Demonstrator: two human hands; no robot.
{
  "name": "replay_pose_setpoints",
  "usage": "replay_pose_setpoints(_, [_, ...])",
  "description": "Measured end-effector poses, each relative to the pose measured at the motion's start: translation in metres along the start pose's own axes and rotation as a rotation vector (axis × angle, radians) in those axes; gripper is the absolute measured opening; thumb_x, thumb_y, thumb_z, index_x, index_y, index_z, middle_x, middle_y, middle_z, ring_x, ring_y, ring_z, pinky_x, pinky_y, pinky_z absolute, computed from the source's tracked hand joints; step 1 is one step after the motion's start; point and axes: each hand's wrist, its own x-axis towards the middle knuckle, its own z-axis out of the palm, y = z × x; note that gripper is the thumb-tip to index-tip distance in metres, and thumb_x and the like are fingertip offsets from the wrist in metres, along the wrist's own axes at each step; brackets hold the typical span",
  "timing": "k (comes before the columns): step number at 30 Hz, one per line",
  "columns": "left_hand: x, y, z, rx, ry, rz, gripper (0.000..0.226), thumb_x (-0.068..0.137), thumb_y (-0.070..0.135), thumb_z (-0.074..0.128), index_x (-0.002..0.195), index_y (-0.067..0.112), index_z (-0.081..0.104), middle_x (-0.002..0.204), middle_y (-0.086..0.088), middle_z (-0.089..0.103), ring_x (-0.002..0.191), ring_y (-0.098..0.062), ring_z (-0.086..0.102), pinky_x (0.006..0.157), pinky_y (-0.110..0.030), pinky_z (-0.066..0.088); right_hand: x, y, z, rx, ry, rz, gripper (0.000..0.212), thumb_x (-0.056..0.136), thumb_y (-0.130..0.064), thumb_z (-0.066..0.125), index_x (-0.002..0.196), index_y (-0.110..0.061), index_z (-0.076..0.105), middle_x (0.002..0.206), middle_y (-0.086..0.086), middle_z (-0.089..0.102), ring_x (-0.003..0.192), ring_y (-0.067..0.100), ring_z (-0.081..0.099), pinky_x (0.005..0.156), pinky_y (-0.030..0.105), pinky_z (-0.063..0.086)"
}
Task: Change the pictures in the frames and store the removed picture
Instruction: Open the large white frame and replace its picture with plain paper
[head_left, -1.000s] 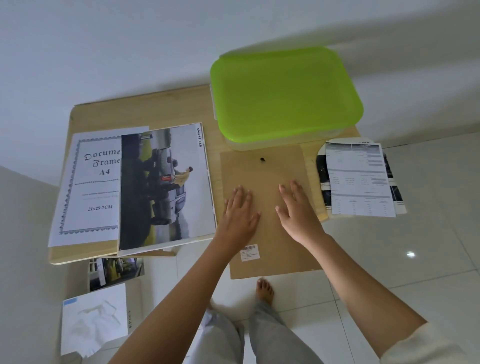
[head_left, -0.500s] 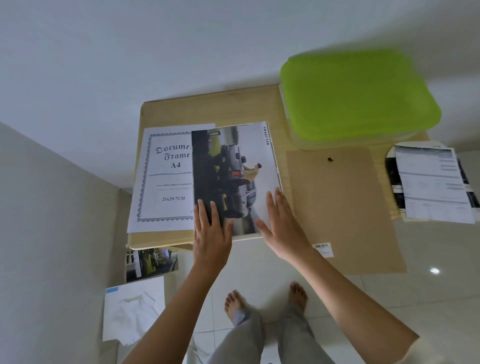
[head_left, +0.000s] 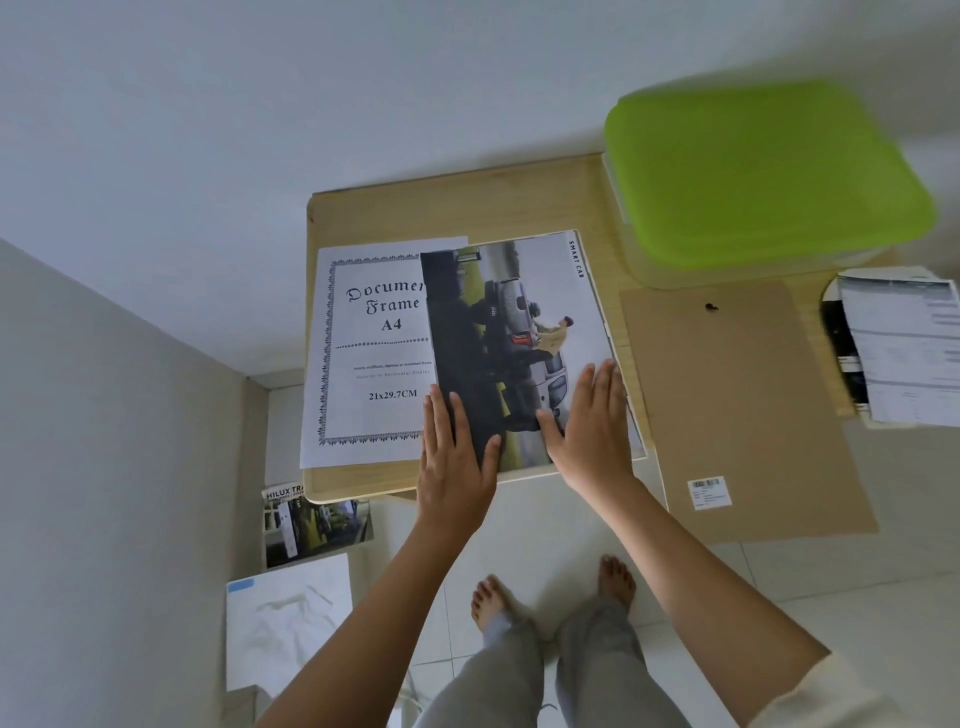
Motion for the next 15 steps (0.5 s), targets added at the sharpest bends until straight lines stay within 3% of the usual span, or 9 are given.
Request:
replay_pose_setpoints(3, [0.001,-0.002,0.003,-0.005,0.006,0.01,0.075,0.092,0.055,0.018,0.148,0.006,0.005,0.157,-0.011,-0.004,0.144,-0.025,-0.004,0.109,-0.041,0.028,0.004,0.001,0.0,0.024,0.025,-0.019,0.084,0.092,-0.051,0.04,0.147,-0.001,0.0,0.156,0.019,-0.007,0.145,0.031,-0.007,0.117,0.035,-0.001])
replay_pose_setpoints(9, [0.001,-0.003,0.004,0.001,0.021,0.036,0.073,0.093,0.051,0.019,0.147,0.003,0.007,0.157,-0.014,-0.002,0.144,-0.028,-0.002,0.107,-0.036,0.019,0.001,0.004,-0.002,0.138,0.139,-0.035,0.083,0.086,-0.042,0.06,0.145,0.001,0.019,0.154,0.017,0.02,0.143,0.029,0.016,0.115,0.031,0.013])
replay_pose_setpoints(15, [0.001,-0.003,0.006,0.002,0.049,0.035,0.07,0.094,0.045,0.024,0.146,-0.001,0.013,0.156,-0.018,0.006,0.144,-0.03,0.006,0.108,-0.04,0.027,0.001,0.011,0.001,0.22,0.246,-0.04,0.075,0.08,-0.03,0.071,0.136,0.005,0.036,0.143,0.02,0.04,0.135,0.033,0.036,0.112,0.036,0.025])
